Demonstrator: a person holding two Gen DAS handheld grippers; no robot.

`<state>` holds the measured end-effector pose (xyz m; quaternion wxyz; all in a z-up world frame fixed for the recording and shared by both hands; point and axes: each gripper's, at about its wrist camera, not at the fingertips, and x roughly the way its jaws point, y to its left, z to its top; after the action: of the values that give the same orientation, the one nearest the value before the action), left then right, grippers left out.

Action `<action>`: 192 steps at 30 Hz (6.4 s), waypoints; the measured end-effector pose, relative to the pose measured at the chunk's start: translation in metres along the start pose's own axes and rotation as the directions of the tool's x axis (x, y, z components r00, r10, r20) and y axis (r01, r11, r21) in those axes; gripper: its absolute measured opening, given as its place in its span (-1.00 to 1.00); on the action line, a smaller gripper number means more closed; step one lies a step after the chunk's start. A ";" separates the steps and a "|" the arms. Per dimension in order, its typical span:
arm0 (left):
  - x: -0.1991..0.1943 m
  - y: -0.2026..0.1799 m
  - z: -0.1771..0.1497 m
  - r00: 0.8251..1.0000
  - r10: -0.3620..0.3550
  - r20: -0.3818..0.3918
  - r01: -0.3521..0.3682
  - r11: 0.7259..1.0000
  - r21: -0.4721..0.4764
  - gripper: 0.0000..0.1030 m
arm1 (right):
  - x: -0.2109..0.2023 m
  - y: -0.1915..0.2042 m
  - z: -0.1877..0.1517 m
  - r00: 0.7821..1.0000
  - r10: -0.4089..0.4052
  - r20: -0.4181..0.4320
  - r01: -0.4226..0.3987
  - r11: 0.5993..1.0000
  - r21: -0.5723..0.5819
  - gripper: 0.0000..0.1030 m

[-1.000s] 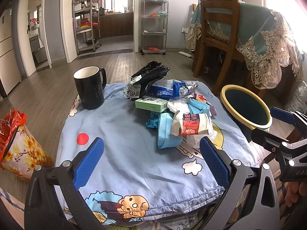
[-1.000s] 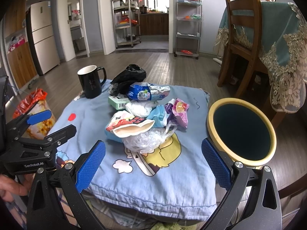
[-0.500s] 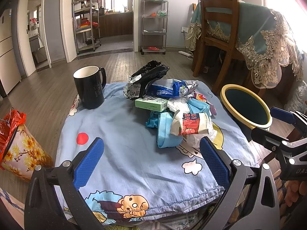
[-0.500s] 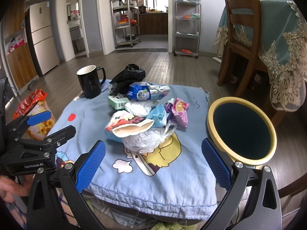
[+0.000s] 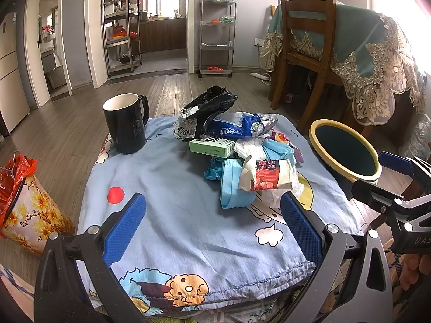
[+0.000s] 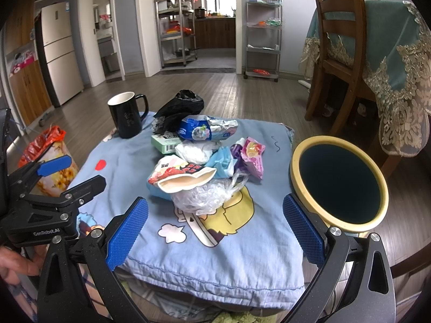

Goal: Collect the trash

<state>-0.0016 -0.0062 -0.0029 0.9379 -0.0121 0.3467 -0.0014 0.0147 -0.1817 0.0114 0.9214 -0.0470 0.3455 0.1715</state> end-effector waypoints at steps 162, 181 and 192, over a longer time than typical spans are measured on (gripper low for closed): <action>0.010 -0.112 0.136 0.951 -0.284 -0.122 0.304 0.931 0.201 -0.97 | 0.020 -0.162 0.040 0.967 0.252 0.039 -0.234 0.818 0.526 -0.69; 0.019 -0.086 0.117 0.956 -0.257 -0.144 0.277 0.950 0.145 -0.97 | 0.028 -0.143 0.014 0.925 0.349 -0.150 -0.239 0.843 0.483 -0.69; 0.039 -0.122 0.098 0.921 -0.334 -0.202 0.368 0.916 0.162 -0.97 | 0.035 -0.163 -0.036 0.911 0.211 -0.355 -0.008 0.869 0.495 -0.68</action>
<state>0.0924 -0.1267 0.0497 0.8857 0.0185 0.4158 -0.2056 0.0735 -0.3314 -0.0438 0.8025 0.1708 0.5591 0.1196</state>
